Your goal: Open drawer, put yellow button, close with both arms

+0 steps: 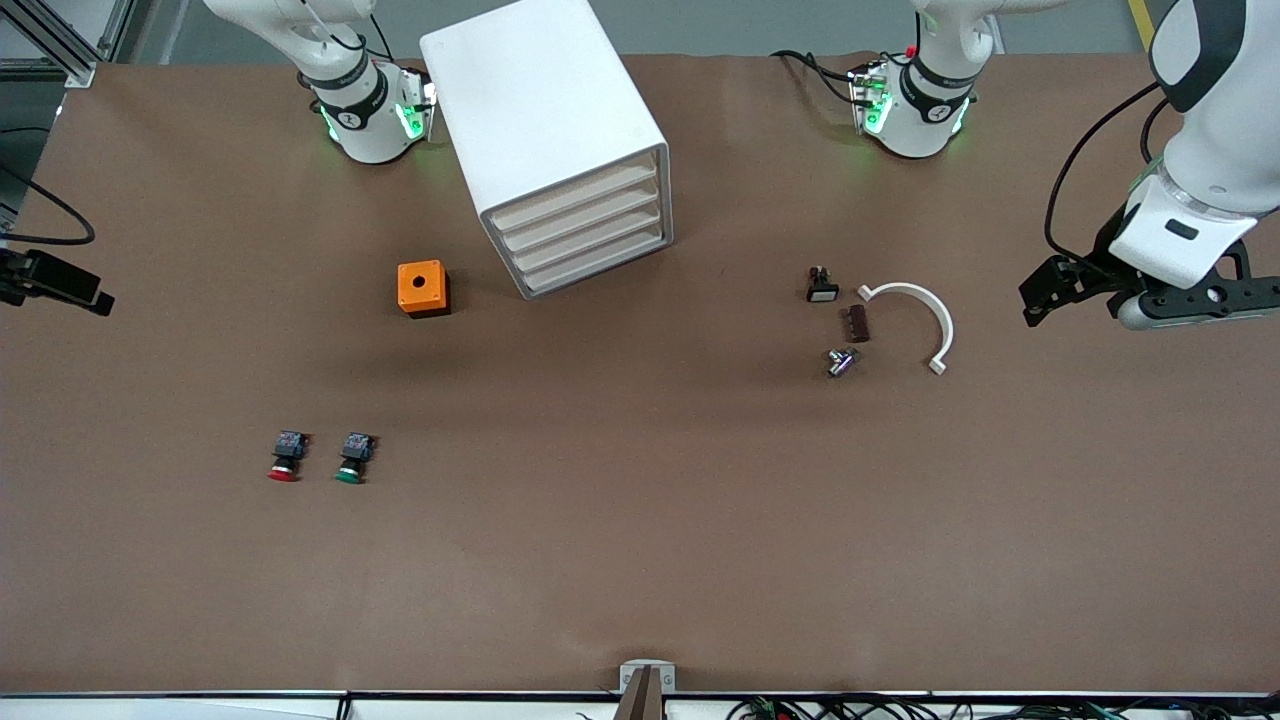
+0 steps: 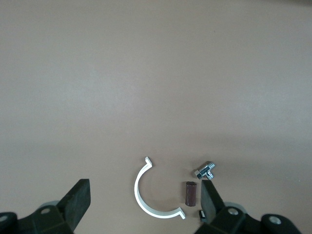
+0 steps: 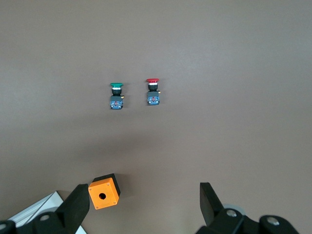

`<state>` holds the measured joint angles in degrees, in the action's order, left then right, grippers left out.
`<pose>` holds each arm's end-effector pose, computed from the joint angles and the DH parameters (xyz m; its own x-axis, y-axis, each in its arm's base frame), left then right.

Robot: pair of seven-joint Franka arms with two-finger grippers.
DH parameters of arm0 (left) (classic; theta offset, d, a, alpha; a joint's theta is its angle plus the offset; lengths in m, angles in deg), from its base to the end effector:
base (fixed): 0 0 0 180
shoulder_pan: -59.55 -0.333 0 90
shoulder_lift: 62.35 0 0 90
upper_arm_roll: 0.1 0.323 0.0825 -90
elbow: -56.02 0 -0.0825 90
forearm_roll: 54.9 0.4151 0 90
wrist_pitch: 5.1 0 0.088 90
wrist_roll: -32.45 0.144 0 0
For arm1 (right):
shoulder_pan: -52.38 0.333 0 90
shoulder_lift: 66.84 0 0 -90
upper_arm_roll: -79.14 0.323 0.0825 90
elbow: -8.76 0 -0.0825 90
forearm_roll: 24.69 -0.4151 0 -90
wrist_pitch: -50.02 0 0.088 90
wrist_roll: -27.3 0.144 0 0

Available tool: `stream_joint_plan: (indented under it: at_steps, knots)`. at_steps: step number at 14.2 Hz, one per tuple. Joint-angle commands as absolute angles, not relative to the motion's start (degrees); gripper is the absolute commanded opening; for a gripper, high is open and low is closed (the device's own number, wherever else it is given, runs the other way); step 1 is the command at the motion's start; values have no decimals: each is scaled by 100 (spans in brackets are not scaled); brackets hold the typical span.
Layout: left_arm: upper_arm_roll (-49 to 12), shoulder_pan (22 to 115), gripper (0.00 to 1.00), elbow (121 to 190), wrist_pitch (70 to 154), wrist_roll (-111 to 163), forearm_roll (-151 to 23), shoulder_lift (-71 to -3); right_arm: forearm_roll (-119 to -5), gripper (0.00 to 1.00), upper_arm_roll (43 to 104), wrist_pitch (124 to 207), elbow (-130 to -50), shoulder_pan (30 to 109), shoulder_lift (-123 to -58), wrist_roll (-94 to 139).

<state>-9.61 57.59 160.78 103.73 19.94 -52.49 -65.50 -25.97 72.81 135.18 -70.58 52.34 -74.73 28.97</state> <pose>0.5886 -0.0751 0.5252 0.9885 0.0730 0.1325 0.0765 -0.9968 -0.0221 0.6163 -0.0607 0.5975 0.9899 -0.1374 -0.0355 -0.1377 -0.9905 -0.0061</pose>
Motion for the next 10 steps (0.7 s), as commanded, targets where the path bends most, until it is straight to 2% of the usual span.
stream_joint_plan:
  at_steps: [1,3,6,10]
  knots:
    - [-942,5753,100,15877,10187,2076,-5243,-6473,-2531,100,7352,13493,-7035,5159,-7422,2923]
    - [-768,5867,100,15877,10178,2076,-5314,-6516,-2540,100,7352,13484,-7035,5168,-7422,2923]
    - [-196,6332,100,15763,10178,2575,-5717,-6517,-2540,100,7352,13493,-7035,5168,-7422,2923]
    - [-169,6448,100,15604,10107,2480,-5683,-6473,-2540,100,7352,13493,-7035,5159,-7422,2923]
